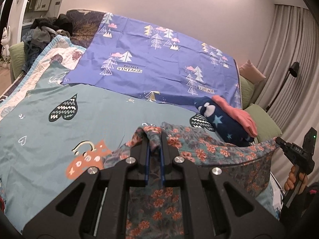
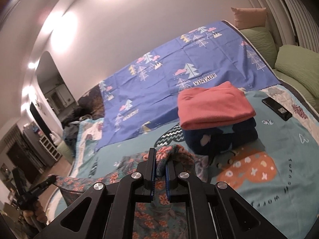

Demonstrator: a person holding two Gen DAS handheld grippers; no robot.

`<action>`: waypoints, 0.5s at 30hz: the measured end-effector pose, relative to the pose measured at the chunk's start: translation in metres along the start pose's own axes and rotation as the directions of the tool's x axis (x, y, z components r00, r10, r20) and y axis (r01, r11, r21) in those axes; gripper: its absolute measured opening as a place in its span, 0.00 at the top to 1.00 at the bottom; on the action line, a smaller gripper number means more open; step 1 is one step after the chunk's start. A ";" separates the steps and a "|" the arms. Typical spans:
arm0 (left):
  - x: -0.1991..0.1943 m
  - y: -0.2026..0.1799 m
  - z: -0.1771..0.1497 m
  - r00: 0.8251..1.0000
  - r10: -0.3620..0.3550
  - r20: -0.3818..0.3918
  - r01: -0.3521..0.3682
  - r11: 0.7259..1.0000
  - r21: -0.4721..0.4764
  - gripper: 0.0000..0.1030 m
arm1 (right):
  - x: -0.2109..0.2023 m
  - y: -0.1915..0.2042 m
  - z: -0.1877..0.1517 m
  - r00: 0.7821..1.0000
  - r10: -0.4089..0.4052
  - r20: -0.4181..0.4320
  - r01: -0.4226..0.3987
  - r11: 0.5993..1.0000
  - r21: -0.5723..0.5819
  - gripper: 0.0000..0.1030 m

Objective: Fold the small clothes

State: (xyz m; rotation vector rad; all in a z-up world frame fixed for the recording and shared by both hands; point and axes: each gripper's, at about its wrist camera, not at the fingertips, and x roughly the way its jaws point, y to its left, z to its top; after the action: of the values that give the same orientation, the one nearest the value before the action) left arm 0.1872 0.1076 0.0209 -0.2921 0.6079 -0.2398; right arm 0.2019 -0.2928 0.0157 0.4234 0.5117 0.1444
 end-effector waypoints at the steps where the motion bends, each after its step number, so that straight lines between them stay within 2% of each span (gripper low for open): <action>1: 0.008 0.001 0.003 1.000 0.003 -0.005 -0.003 1.000 -0.003 0.91 | 0.007 -0.001 0.001 1.000 -0.009 -0.004 0.009 1.000 -0.005 0.94; 10: 0.081 0.015 0.021 0.998 0.043 -0.041 -0.044 0.999 -0.026 0.91 | 0.091 -0.005 0.014 0.993 -0.111 -0.026 0.109 0.990 -0.088 0.94; 15: 0.122 0.021 0.018 0.992 0.089 -0.089 -0.090 0.996 -0.015 0.91 | 0.133 -0.002 0.005 0.984 -0.167 -0.064 0.154 0.974 -0.166 0.93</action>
State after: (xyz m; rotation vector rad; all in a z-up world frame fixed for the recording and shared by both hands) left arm 0.2978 0.0937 -0.0360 -0.2727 0.7093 -0.1611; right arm 0.3194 -0.2643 -0.0404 0.2185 0.6037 0.0452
